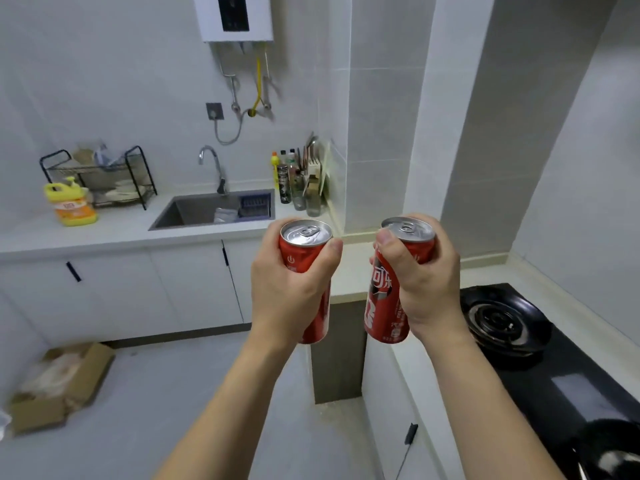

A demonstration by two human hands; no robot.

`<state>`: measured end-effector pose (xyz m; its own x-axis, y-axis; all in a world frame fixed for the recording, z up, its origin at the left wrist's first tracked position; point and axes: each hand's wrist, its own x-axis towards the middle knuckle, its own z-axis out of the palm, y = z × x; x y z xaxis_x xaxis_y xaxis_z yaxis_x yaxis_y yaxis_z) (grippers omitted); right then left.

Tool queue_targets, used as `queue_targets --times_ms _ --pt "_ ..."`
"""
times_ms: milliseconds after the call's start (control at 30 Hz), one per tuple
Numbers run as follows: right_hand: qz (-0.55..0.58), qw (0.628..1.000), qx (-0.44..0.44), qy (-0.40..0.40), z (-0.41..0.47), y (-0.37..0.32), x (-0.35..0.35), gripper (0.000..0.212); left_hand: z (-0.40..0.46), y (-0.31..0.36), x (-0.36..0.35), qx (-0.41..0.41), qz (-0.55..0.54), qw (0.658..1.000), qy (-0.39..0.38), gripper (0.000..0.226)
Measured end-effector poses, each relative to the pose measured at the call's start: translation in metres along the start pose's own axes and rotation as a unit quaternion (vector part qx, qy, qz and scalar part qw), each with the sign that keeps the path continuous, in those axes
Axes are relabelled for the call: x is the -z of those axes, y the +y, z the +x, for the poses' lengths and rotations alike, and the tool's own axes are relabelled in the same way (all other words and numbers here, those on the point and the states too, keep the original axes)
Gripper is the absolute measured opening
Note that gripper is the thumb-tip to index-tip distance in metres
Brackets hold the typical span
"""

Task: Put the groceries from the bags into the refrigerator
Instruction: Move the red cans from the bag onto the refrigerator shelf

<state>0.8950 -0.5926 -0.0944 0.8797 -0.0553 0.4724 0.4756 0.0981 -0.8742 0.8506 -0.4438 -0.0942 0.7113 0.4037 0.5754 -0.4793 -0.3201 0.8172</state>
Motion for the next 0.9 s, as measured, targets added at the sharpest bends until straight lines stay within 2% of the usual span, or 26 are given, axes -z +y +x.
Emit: queue_targets --times_ms 100,233,400,467,567,767,900 --pt "0.007 1.0 0.005 -0.027 -0.003 0.0 -0.039 0.033 0.005 -0.006 0.039 -0.002 0.021 0.999 0.029 0.039" --pt "0.018 0.996 0.01 -0.081 -0.016 0.003 -0.087 0.042 0.006 -0.011 0.09 -0.018 0.059 0.996 0.068 0.046" --pt "0.048 0.987 0.017 -0.155 -0.03 0.005 -0.139 0.028 -0.001 -0.009 0.142 -0.018 0.106 0.986 0.124 0.05" --pt "0.062 0.98 0.016 -0.189 -0.033 0.004 -0.156 0.032 -0.004 -0.006 0.157 -0.018 0.122 0.98 0.154 0.051" --pt "0.088 0.967 0.018 -0.239 -0.037 0.0 -0.183 0.048 -0.011 -0.001 0.179 -0.014 0.153 0.967 0.203 0.048" --pt "0.156 0.938 0.012 -0.308 -0.055 -0.013 -0.231 0.029 -0.028 0.016 0.219 -0.008 0.226 0.933 0.279 0.038" --pt "0.193 0.916 -0.005 -0.352 -0.077 -0.021 -0.258 0.03 -0.046 0.029 0.242 -0.009 0.274 0.905 0.325 0.036"
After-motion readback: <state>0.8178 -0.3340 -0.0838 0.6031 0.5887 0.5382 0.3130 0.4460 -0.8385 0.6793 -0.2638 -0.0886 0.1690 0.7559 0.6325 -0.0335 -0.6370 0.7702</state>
